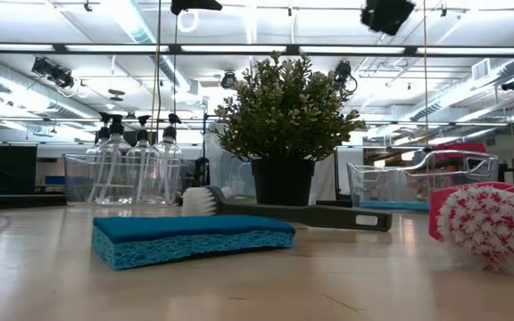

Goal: Pick & Place Kitchen Sink Supplies
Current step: Put the gray dish brush into the white bin

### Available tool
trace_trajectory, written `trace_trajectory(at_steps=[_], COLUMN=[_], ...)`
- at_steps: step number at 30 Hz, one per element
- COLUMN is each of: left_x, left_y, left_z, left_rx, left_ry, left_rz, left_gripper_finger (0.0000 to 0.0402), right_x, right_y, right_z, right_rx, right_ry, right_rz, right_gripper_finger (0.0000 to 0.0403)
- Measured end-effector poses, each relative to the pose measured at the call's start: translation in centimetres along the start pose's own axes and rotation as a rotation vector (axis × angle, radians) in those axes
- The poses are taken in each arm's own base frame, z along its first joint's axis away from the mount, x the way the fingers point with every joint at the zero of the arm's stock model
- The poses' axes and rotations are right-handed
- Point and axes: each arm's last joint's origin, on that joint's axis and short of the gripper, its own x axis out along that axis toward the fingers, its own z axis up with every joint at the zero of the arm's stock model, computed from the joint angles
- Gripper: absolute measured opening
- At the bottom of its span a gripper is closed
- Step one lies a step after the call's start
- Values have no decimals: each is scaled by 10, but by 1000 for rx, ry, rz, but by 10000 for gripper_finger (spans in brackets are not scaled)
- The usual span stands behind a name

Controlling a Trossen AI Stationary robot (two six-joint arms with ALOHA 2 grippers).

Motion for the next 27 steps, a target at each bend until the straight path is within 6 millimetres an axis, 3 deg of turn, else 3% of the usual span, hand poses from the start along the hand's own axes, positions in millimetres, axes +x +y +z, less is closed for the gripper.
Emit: trace_trajectory(at_steps=[5,11,18,27], left_x=[0,1,1,2], left_y=[-1,-2,-5,-17], left_z=[-1,-2,-2,-3], left_rx=[-1,3,44,74], left_ry=[13,24,23,27], left_rz=[-36,-85,-97,-150], left_gripper_finger=[288,288,288,288], right_x=[11,46,86,123], right_y=[26,41,38,23], right_z=[-11,-28,-51,-82], right_rx=[11,7,145,138], right_ry=[16,-37,-86,-208], right_rz=[-24,-23,18,-64], right_gripper_finger=[185,185,185,185])
